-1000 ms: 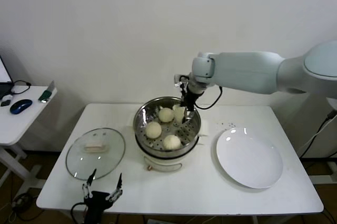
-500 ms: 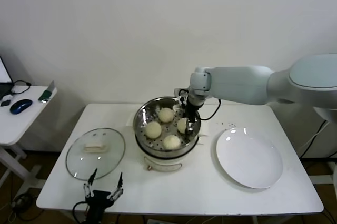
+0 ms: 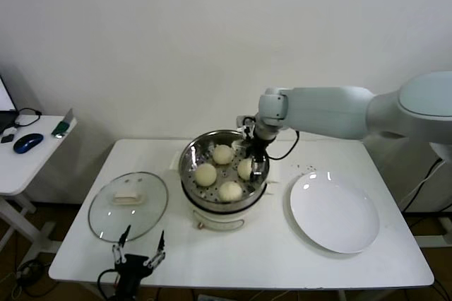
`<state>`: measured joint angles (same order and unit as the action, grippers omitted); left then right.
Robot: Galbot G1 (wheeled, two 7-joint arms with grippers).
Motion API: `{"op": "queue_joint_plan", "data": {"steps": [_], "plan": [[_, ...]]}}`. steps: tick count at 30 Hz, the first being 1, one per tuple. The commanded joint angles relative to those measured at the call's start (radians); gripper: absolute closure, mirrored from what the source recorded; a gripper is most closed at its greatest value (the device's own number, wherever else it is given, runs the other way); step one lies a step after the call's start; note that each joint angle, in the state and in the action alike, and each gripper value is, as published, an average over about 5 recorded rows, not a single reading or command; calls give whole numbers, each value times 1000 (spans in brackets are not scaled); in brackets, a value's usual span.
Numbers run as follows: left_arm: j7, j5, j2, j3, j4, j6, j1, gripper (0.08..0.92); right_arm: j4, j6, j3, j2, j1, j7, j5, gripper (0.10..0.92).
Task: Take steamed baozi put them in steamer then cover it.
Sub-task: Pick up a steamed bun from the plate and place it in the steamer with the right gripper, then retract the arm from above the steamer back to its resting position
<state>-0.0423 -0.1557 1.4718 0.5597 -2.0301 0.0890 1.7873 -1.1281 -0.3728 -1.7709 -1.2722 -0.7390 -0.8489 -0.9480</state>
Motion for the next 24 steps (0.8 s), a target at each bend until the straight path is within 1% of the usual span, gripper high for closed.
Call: {"op": "queue_joint_plan", "data": {"steps": [1, 6, 11, 14, 19, 24], "plan": [[-1, -3, 1, -1, -2, 0, -1, 177, -21, 18, 35, 67, -65, -9, -43, 202], [-2, -12, 0, 3, -2, -2, -7, 177, -43, 84, 122, 166, -72, 64, -59, 203], [-3, -31, -10, 9, -2, -12, -26, 177, -156, 163, 200, 321, -69, 196, -60, 203], [-5, -56, -7, 12, 6, -15, -52, 177, -218, 231, 235, 408, -36, 311, -33, 203], [-5, -57, -8, 22, 16, -19, -70, 177, -300, 314, 404, 569, 139, 482, -1, 203], [1, -51, -13, 33, 1, -27, -76, 177, -355, 382, 688, 699, 411, 574, 44, 203]]}}
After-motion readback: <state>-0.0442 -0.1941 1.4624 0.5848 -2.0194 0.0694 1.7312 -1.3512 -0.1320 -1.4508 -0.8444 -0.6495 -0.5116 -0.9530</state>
